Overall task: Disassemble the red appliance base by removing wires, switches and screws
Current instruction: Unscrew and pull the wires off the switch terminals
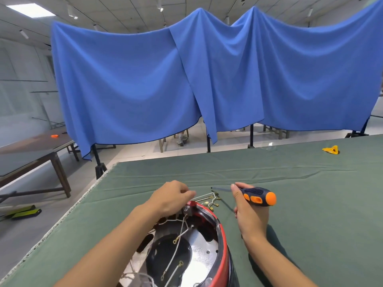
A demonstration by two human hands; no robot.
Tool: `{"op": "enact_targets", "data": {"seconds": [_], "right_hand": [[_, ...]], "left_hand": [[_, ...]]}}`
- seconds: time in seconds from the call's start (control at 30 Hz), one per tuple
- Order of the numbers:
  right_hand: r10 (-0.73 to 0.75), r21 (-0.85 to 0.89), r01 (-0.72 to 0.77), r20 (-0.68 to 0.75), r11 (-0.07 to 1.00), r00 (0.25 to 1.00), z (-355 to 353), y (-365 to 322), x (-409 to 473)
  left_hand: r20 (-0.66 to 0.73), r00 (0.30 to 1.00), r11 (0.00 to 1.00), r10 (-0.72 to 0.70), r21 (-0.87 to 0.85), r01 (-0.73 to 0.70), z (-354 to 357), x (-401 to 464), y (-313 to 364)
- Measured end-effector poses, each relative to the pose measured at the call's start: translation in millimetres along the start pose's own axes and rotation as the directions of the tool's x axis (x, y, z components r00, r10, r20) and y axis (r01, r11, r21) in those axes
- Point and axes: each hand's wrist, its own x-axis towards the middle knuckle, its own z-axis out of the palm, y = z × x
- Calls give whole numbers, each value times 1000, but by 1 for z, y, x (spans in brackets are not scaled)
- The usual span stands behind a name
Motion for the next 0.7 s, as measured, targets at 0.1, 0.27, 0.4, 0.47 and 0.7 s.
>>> {"op": "enact_targets", "data": {"seconds": [0.1, 0.27, 0.4, 0.47, 0.7], "right_hand": [[3, -14, -3, -8, 1000, 1000, 1, -1, -1], [-27, -16, 26, -41, 1000, 999, -2, -7, 1], [-99, 23, 101, -66, 995, 993, -2, -21, 2], [-139, 55, 144, -80, 988, 987, -2, -29, 1], [-195, 104, 198, -43, 975, 980, 19, -46, -6]], "left_hand": [[171, 985, 1000, -2, 21, -1, -2, -18, -13], [78, 997, 996, -15, 86, 8, -3, -25, -23], [-23, 992, 981, -127, 144, 129, -3, -29, -26], [-79, 977, 960, -199, 183, 211, -2, -27, -28], [-68, 968, 953, -242, 170, 251, -8, -30, -36]]}}
